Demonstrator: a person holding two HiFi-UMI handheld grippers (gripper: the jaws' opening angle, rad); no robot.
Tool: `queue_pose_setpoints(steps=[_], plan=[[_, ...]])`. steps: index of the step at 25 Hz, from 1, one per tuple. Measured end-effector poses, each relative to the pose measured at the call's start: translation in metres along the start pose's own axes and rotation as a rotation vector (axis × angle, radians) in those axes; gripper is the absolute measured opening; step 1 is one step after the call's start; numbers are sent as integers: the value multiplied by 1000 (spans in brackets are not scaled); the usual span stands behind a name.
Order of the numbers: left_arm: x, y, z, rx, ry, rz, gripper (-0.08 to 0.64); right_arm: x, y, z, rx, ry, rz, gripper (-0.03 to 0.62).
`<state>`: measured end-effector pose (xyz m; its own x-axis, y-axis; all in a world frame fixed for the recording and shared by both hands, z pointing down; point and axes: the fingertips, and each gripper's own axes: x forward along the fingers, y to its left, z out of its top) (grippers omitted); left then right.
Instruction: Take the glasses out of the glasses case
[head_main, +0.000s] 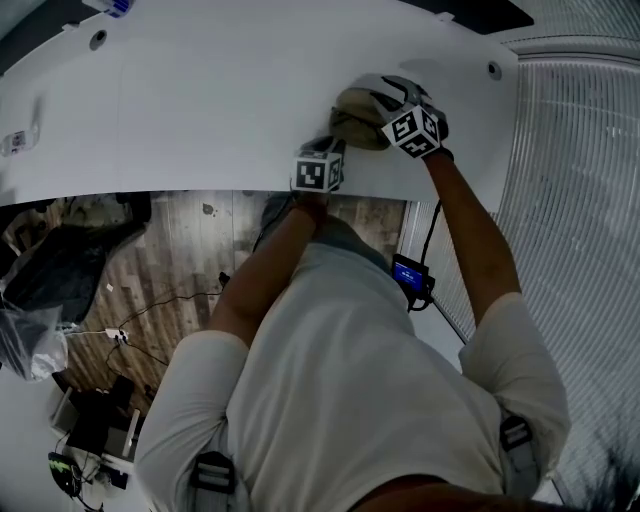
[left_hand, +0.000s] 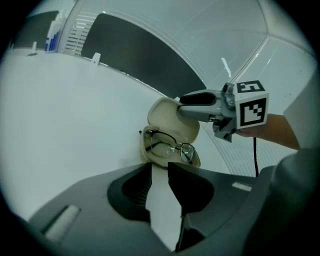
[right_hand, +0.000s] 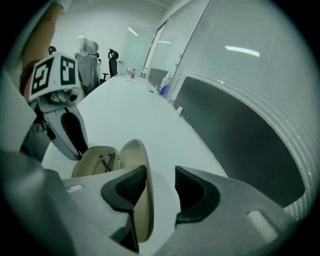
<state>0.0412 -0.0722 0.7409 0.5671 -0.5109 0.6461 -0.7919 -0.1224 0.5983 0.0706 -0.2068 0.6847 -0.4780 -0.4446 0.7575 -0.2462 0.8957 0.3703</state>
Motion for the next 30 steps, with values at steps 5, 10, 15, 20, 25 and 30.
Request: queue_pose_setpoints(steps=[5, 10, 15, 20, 25, 30], plan=[[5, 2, 2, -11, -2, 5, 106, -33, 20, 9, 3, -54, 3, 178], [9, 2, 8, -1, -3, 6, 105, -42, 31, 0, 17, -52, 2, 178], [9, 3, 10, -1, -1, 9, 104, -54, 46, 7, 0, -73, 6, 175], [9, 4, 8, -7, 2, 10, 103, -49, 66, 1, 1, -60, 40, 175], [11, 3, 8, -12, 2, 8, 104, -38, 78, -6, -6, -41, 74, 175], [11, 3, 7, -15, 1, 3, 104, -25, 88, -13, -19, -16, 112, 175]])
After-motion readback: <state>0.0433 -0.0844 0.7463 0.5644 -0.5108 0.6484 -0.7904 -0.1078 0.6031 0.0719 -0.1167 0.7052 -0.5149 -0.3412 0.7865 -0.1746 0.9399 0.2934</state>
